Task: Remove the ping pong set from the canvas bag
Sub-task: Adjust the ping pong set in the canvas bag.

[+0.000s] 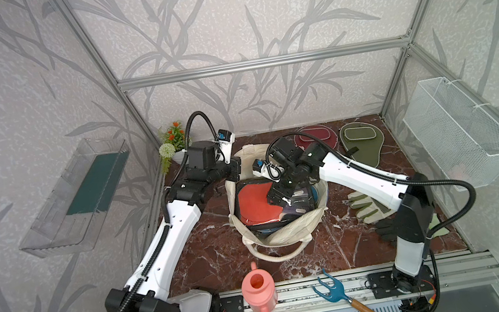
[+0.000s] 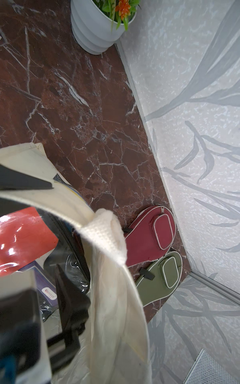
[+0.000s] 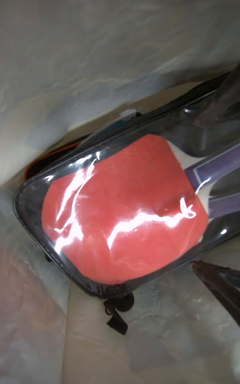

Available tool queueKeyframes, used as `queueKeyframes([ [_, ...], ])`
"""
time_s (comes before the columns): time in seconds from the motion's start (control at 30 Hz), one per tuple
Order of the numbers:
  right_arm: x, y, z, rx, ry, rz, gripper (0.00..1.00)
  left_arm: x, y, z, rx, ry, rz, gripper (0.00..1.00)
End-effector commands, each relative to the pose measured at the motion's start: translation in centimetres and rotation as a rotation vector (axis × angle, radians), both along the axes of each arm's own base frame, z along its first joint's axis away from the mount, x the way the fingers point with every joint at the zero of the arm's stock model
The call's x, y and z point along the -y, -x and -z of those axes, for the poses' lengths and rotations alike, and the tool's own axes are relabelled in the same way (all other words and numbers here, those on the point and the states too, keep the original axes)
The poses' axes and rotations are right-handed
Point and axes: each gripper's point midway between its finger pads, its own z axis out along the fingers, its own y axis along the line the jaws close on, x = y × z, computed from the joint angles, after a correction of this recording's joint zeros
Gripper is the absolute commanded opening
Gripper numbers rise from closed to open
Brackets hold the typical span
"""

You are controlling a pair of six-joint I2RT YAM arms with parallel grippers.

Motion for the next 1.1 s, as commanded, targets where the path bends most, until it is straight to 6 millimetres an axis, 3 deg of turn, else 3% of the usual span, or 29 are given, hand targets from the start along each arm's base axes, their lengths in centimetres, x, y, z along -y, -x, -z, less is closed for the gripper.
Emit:
queueKeyframes([
  [0.0, -1.0, -1.7, -0.3, 0.006, -0.039, -0.021, 0.99, -0.2, 0.2, -5.1, 0.173, 0.069, -0.016, 0.0],
  [0.17, -1.6, -3.2, 1.4, -0.023, -0.009, -0.032, 0.99, -0.1, 0.4, -4.3, 0.16, 0.071, -0.006, 0.0],
  [0.37, -2.2, -4.4, 1.3, 0.014, 0.008, -0.07, 0.99, 0.1, 0.4, -3.5, 0.159, 0.076, 0.006, 0.0],
  [0.53, -3.0, -5.0, 2.6, -0.02, -0.021, -0.101, 0.99, 0.4, 0.3, -2.6, 0.147, 0.074, 0.018, 0.0],
  [0.9, -2.6, -1.7, 7.8, -0.37, -0.013, -0.254, 0.99, 1.1, 0.2, -2.2, 0.153, 0.079, 0.056, 0.0],
  [1.0, -2.5, -0.4, 8.3, -0.441, -0.018, -0.284, 1.0, 1.0, 0.1, -2.1, 0.154, 0.076, 0.05, 0.0],
  [1.07, -2.4, 0.2, 8.3, -0.472, -0.025, -0.291, 0.92, 0.9, 0.1, -2.0, 0.153, 0.074, 0.047, 0.0],
])
